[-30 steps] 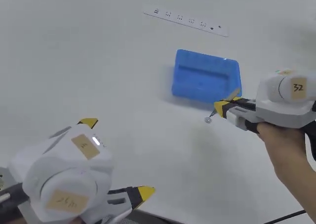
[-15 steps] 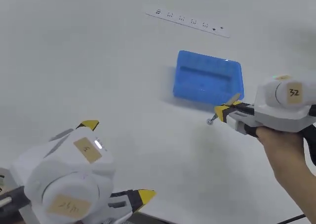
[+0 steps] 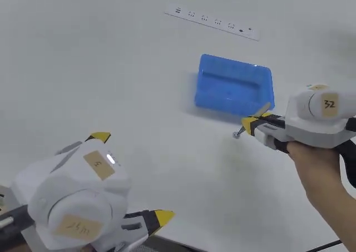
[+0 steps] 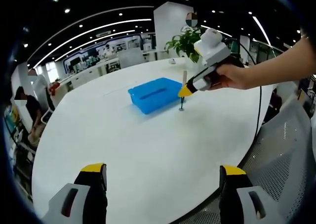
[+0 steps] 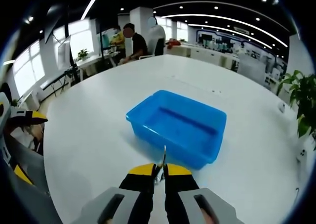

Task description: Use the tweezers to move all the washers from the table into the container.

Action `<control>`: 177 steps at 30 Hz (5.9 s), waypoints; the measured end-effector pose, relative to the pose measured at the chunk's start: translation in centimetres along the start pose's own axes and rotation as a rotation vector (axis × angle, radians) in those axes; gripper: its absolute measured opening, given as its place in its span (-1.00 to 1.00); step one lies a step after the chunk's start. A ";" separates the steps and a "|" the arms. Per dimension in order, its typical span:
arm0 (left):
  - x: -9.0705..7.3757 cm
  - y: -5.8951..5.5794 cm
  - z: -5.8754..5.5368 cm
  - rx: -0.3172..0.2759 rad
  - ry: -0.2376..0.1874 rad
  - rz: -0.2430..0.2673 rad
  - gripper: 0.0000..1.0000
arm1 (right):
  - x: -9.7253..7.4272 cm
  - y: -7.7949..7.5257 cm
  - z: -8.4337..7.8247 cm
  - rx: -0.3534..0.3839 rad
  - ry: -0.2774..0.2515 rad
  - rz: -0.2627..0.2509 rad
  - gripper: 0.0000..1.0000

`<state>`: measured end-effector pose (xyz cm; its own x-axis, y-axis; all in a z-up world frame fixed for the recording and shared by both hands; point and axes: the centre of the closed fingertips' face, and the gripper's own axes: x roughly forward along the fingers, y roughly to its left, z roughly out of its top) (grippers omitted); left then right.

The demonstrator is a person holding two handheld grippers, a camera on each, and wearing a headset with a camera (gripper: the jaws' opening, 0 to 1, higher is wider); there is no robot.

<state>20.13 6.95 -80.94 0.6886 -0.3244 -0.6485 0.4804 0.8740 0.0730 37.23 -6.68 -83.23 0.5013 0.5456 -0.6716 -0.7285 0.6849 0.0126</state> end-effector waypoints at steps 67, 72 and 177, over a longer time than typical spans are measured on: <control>-0.3 -1.3 0.4 0.037 -0.033 -0.060 0.93 | 0.7 -2.1 8.5 -0.105 -0.062 -0.086 -0.95; -0.2 -1.4 0.3 0.043 -0.022 -0.066 0.92 | 2.2 -2.0 7.6 -0.108 -0.025 -0.070 -0.95; 0.2 -1.6 -1.1 0.081 0.057 -0.065 0.83 | -0.8 -3.2 0.3 0.034 -0.020 -0.011 -0.93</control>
<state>18.93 5.90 -82.03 0.6235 -0.3560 -0.6961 0.5669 0.8190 0.0890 39.29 -9.18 -82.55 0.5183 0.5475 -0.6570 -0.7072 0.7063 0.0307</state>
